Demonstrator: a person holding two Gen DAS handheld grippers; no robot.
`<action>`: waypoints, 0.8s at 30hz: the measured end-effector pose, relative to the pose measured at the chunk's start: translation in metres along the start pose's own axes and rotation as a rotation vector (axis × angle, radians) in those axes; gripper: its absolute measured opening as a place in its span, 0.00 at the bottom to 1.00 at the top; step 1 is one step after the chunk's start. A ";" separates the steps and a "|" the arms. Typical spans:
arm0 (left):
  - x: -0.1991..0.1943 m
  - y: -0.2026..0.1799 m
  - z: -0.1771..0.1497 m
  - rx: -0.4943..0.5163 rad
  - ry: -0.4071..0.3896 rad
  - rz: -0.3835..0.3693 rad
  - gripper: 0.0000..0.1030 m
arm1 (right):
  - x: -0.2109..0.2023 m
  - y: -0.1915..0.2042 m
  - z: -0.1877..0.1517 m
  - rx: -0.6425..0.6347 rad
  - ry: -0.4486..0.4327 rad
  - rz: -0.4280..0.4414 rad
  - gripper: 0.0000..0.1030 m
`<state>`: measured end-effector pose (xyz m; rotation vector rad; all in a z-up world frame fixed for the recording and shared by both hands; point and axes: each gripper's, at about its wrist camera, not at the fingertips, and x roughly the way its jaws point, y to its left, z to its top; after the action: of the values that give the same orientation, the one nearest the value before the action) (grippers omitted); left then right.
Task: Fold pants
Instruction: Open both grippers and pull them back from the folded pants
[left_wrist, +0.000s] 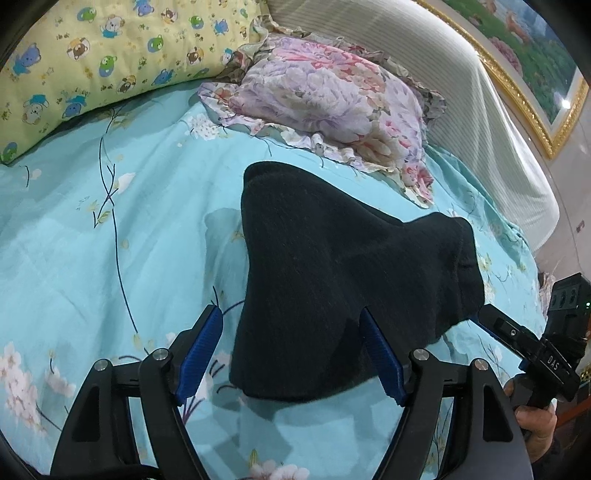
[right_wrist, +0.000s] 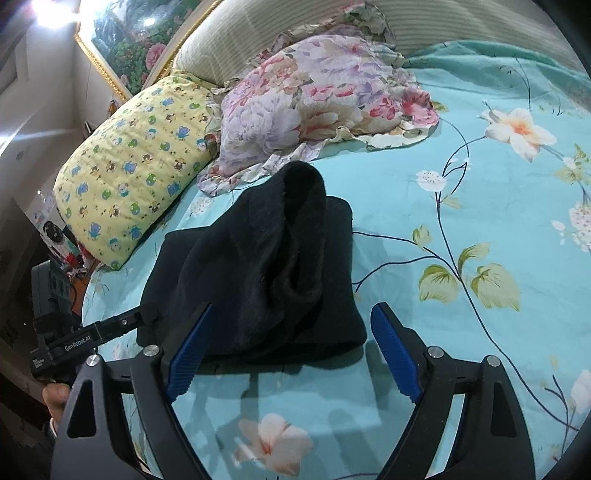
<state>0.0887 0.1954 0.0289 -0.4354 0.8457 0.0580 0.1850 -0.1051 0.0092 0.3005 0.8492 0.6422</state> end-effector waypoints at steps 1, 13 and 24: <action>-0.002 -0.002 -0.002 0.009 -0.002 0.001 0.75 | -0.002 0.002 -0.002 -0.004 -0.005 -0.002 0.84; -0.017 -0.021 -0.030 0.094 -0.024 0.038 0.77 | -0.022 0.031 -0.025 -0.186 -0.066 -0.082 0.93; -0.022 -0.028 -0.045 0.117 -0.036 0.114 0.77 | -0.016 0.045 -0.041 -0.269 -0.060 -0.092 0.94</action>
<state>0.0484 0.1553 0.0286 -0.2753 0.8338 0.1208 0.1272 -0.0802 0.0150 0.0366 0.7052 0.6498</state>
